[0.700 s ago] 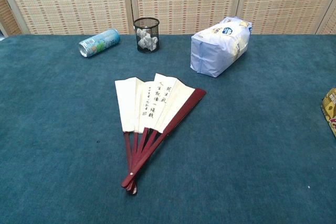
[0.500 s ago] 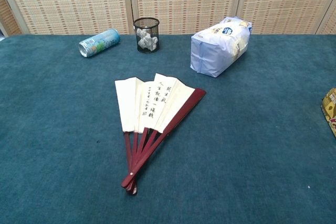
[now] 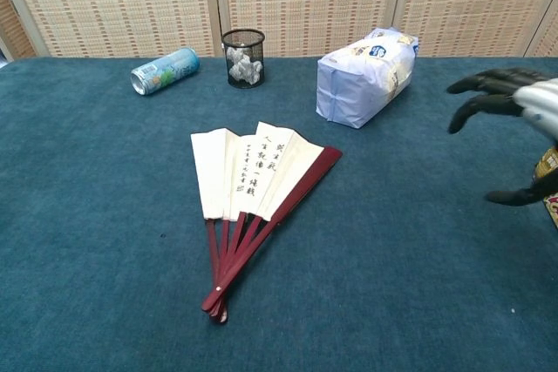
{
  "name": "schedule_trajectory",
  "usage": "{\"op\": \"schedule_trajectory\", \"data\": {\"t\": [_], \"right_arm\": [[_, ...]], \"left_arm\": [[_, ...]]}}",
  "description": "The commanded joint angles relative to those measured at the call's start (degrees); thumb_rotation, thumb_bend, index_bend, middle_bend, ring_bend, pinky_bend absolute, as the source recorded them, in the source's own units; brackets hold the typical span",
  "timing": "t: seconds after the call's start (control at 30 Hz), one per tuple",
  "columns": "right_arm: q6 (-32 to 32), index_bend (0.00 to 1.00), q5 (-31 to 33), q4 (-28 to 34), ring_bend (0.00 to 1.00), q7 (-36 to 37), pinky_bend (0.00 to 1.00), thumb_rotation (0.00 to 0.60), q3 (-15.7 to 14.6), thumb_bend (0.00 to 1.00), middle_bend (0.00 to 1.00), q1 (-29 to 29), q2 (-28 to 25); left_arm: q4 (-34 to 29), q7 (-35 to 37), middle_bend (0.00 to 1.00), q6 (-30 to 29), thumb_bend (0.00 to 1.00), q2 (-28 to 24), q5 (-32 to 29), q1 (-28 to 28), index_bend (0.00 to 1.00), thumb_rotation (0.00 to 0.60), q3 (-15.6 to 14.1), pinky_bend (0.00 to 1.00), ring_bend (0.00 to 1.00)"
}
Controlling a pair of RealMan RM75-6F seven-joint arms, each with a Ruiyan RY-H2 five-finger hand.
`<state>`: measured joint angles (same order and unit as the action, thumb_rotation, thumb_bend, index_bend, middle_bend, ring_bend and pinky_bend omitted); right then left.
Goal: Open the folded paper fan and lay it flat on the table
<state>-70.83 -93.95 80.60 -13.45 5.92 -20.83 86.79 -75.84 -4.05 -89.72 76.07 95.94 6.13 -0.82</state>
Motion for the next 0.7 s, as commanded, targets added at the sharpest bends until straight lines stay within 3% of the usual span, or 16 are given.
{"op": "schedule_trajectory", "data": {"t": [0.03,0.27,0.7], "right_arm": [[4.76,0.41,-1.14,-8.78,0.0,-0.77,0.0,0.6,2.54,0.07,0.09,-7.11,10.01],[8.38,0.44,-0.78,-20.95,0.0,3.02,0.0,0.6,3.07,0.08,0.09,-13.93,21.81],[11.91,0.45,1.64,-33.15,0.0,4.34,0.0,0.6,4.45,0.21,0.09,-21.86,31.97]], "left_arm": [[2.69,-1.8,0.0,-1.2,0.43,1.93,0.75,0.18,0.03,0.6,0.44,0.07,0.0],[3.53,-1.02,0.0,-0.28,0.43,2.19,-0.77,0.16,0.03,0.6,0.59,0.07,0.0],[3.44,-0.45,0.0,-0.55,0.43,1.84,-1.71,0.2,0.03,0.6,1.01,0.07,0.0]]}}
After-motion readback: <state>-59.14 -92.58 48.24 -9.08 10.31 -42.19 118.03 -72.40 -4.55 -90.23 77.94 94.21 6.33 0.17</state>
